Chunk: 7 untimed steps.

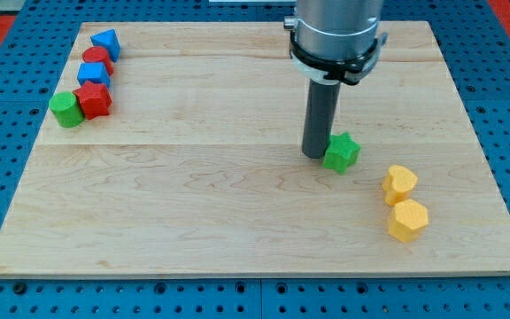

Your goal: Point your arm to center left

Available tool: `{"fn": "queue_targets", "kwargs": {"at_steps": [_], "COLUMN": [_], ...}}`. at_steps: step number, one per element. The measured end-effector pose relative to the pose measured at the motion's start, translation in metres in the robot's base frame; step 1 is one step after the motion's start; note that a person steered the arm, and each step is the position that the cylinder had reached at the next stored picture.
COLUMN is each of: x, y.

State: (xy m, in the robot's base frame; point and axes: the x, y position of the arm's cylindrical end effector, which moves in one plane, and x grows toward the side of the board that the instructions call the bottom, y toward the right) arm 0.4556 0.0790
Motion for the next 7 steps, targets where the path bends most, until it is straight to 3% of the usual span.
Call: {"fn": "queue_targets", "kwargs": {"at_steps": [3, 4, 7], "x": [0.000, 0.000, 0.011], "y": [0.062, 0.047, -0.133]}}
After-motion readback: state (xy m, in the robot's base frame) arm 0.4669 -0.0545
